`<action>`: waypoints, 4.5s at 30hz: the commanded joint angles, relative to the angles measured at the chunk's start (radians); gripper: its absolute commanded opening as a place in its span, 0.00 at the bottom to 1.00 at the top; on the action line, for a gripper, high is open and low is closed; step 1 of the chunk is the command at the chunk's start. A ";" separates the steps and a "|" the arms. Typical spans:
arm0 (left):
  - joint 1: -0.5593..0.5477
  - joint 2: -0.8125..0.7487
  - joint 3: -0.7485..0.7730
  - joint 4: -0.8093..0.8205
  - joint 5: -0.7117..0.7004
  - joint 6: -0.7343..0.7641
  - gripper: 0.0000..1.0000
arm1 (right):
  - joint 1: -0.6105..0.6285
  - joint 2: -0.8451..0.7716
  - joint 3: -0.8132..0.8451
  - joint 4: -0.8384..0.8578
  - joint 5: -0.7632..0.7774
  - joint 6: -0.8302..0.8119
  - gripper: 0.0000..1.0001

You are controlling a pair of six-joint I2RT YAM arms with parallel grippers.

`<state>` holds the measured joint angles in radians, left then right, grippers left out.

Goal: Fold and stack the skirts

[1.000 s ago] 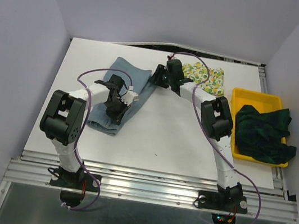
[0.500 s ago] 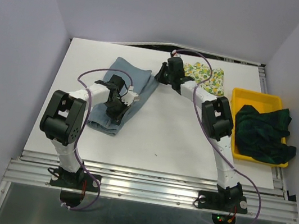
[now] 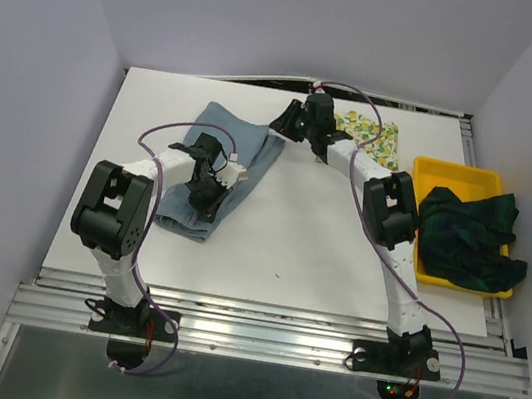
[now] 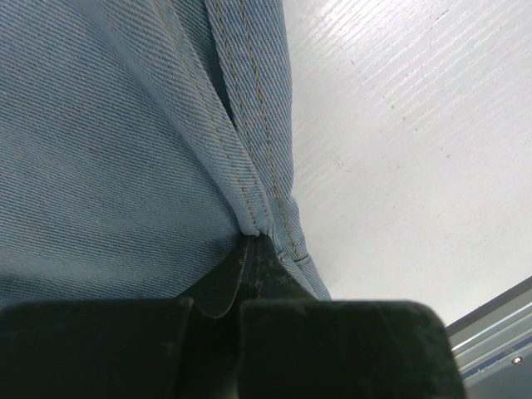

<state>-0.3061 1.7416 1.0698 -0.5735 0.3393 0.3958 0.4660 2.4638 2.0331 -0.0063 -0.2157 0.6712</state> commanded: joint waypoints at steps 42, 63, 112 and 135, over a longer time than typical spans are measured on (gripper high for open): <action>-0.004 0.032 -0.021 -0.089 -0.056 0.017 0.00 | 0.040 0.116 0.171 0.109 0.002 0.018 0.01; -0.004 0.042 -0.024 -0.068 -0.074 -0.003 0.00 | -0.055 -0.042 0.030 -0.190 0.073 -0.015 0.01; -0.004 0.015 -0.024 -0.095 -0.077 0.041 0.00 | -0.036 -0.080 -0.234 -0.336 0.120 -0.067 0.01; -0.005 -0.085 -0.082 -0.239 0.004 0.267 0.00 | -0.066 -0.025 -0.108 -0.236 0.099 -0.225 0.01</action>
<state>-0.3141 1.6207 0.9726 -0.6422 0.2947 0.6724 0.4335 2.4039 1.9415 -0.3023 -0.1684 0.4988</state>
